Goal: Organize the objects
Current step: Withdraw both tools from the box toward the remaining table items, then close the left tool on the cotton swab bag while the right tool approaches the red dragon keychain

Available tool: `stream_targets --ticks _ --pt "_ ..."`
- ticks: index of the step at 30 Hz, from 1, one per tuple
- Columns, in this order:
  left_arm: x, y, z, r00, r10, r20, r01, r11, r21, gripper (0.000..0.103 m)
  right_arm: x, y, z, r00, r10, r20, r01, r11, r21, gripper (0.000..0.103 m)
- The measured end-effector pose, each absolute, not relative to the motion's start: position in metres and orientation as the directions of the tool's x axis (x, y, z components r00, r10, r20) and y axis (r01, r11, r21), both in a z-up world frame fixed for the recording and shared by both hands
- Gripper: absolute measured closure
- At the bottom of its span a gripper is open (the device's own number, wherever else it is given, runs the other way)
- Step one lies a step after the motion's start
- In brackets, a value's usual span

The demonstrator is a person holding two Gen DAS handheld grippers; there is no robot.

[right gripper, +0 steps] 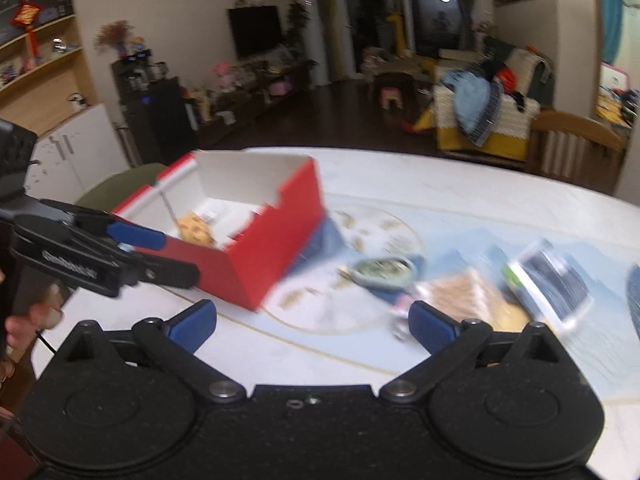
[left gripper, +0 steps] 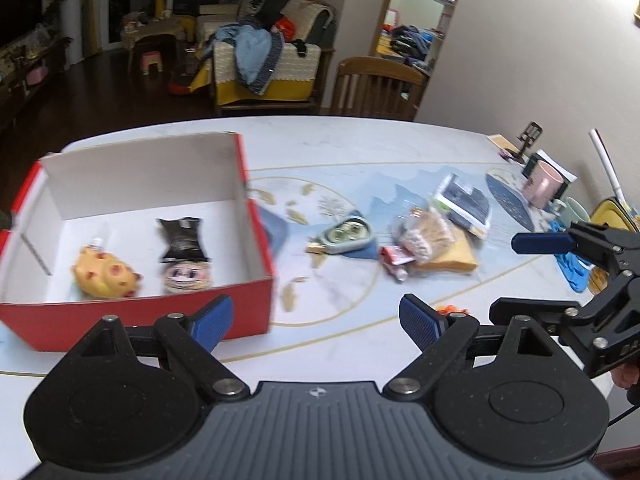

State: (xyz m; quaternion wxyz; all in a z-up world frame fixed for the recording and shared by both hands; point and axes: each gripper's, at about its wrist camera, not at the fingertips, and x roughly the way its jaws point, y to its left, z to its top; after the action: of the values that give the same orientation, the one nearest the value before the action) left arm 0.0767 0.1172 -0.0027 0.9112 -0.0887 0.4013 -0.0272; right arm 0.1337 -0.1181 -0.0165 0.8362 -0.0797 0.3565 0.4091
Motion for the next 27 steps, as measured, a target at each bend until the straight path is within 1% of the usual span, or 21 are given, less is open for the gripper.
stream_targets --ticks 2,4,5,6,12,20,27 --pt "0.082 0.105 -0.006 0.671 -0.133 -0.729 -0.011 0.982 -0.190 0.012 0.136 -0.132 -0.024 0.427 0.603 -0.674 -0.724 0.674 0.144 0.001" --pt "0.088 0.093 -0.009 0.669 -0.149 -0.728 0.003 0.980 -0.198 0.009 0.137 -0.144 -0.031 0.440 0.581 -0.685 -0.711 0.691 0.130 0.001" --pt "0.091 0.087 -0.010 0.669 -0.156 -0.727 0.009 0.980 -0.201 0.001 0.137 -0.149 -0.035 0.445 0.570 -0.691 -0.704 0.699 0.124 0.001" --pt "0.093 0.081 -0.012 0.669 -0.160 -0.726 0.015 0.979 -0.202 0.000 0.138 -0.155 -0.040 0.447 0.561 -0.697 -0.699 0.705 0.120 0.001" --pt "0.115 0.050 -0.024 0.654 -0.169 -0.737 0.051 0.982 -0.180 0.000 0.138 -0.169 -0.068 0.440 0.516 -0.734 -0.689 0.719 0.092 0.001" --pt "0.153 0.013 -0.040 0.639 -0.165 -0.752 0.123 0.986 -0.112 0.000 0.145 -0.167 -0.103 0.436 0.470 -0.767 -0.704 0.710 0.035 0.001" --pt "0.185 -0.015 -0.054 0.633 -0.153 -0.759 0.187 0.981 -0.042 0.000 0.152 -0.160 -0.117 0.420 0.473 -0.774 -0.694 0.717 0.062 0.001"
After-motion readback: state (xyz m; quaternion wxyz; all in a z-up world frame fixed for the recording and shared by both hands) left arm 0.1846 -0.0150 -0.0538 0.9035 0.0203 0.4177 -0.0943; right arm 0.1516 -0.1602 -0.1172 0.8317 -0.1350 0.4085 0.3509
